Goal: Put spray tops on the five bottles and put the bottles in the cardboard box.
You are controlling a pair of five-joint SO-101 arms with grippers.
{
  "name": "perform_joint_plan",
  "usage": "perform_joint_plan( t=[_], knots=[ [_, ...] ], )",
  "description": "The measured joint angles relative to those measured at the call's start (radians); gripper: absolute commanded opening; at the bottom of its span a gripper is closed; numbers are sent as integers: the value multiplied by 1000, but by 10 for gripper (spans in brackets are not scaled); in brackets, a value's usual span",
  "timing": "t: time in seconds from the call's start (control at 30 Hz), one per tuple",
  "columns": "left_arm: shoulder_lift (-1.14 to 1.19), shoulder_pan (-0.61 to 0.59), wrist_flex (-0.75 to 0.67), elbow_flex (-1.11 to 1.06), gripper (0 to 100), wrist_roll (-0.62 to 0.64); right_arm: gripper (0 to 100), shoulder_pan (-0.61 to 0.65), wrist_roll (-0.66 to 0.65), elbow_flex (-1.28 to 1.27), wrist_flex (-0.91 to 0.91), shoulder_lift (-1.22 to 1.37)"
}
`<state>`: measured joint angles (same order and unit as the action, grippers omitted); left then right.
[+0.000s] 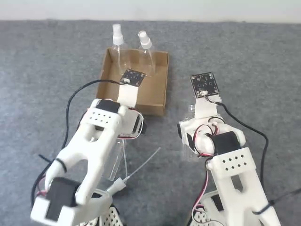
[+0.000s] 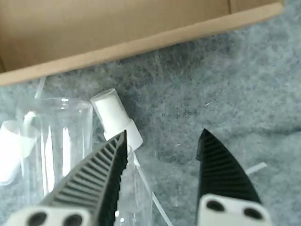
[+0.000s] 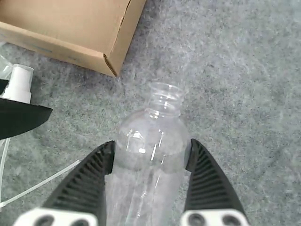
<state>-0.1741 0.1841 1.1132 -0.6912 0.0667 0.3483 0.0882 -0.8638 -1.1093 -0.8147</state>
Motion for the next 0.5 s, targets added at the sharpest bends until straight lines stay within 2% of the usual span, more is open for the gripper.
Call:
perform_joint_plan(
  t=[0.23, 0.5],
  knots=[
    [104, 0, 40, 71, 221, 2, 42, 0, 0, 0, 0, 0],
    [143, -81, 72, 130, 221, 25, 42, 0, 0, 0, 0, 0]
  ],
)
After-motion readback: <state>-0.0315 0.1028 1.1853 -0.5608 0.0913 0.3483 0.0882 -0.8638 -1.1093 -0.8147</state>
